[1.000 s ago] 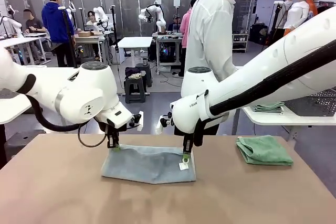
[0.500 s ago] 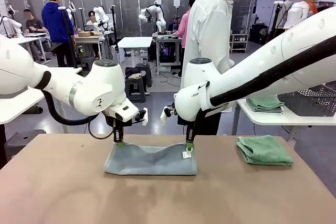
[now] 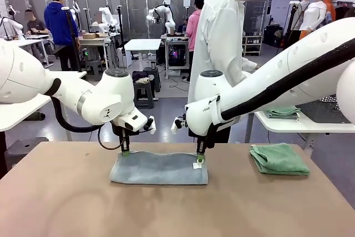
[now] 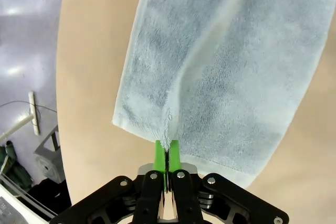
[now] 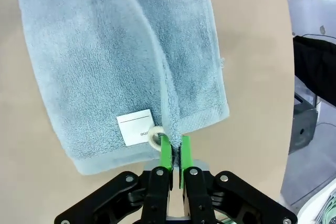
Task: Fold the towels and place them in the basket.
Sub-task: When a person lays out a Towel with hook on the table, fold it in half twice.
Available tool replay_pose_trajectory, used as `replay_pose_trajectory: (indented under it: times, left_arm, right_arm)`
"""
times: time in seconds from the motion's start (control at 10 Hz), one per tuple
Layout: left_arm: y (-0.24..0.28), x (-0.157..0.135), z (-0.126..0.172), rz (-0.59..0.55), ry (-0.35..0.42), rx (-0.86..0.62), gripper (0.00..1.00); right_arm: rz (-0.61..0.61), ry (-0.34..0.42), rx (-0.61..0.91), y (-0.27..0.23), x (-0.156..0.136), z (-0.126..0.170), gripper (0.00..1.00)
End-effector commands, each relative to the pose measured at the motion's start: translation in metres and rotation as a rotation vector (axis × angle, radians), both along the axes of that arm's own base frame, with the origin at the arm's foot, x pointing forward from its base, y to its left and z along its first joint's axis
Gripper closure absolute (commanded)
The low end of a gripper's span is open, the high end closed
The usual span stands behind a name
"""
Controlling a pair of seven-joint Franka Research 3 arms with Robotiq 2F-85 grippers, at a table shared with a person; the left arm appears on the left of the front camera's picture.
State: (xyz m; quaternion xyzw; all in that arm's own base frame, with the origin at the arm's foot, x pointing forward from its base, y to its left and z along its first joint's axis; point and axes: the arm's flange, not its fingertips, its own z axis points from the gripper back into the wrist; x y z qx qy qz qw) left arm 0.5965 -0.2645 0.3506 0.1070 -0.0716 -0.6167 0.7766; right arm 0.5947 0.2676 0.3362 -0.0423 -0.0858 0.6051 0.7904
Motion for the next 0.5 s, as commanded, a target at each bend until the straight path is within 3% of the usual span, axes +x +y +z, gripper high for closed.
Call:
replay_pose_trajectory:
  times: [0.0, 0.2, 0.3, 0.4]
  left_arm:
    - [0.0007, 0.0085, -0.0034, 0.05, 0.0, 0.023, 0.97]
    - [0.0026, 0.0093, -0.008, 0.056, 0.006, 0.011, 0.97]
    - [0.0025, 0.0083, -0.0096, 0.055, -0.007, 0.008, 0.78]
    - [0.0044, 0.0047, -0.0094, 0.067, -0.021, 0.009, 0.78]
  right_arm:
    - [-0.04, -0.039, -0.005, -0.0006, 0.0054, -0.0024, 0.93]
    - [-0.036, -0.055, 0.011, -0.0007, 0.0045, -0.0057, 0.93]
    - [-0.031, -0.071, 0.021, -0.0009, 0.0036, -0.0067, 0.73]
    - [-0.032, -0.083, 0.03, -0.001, 0.0004, -0.0073, 0.73]
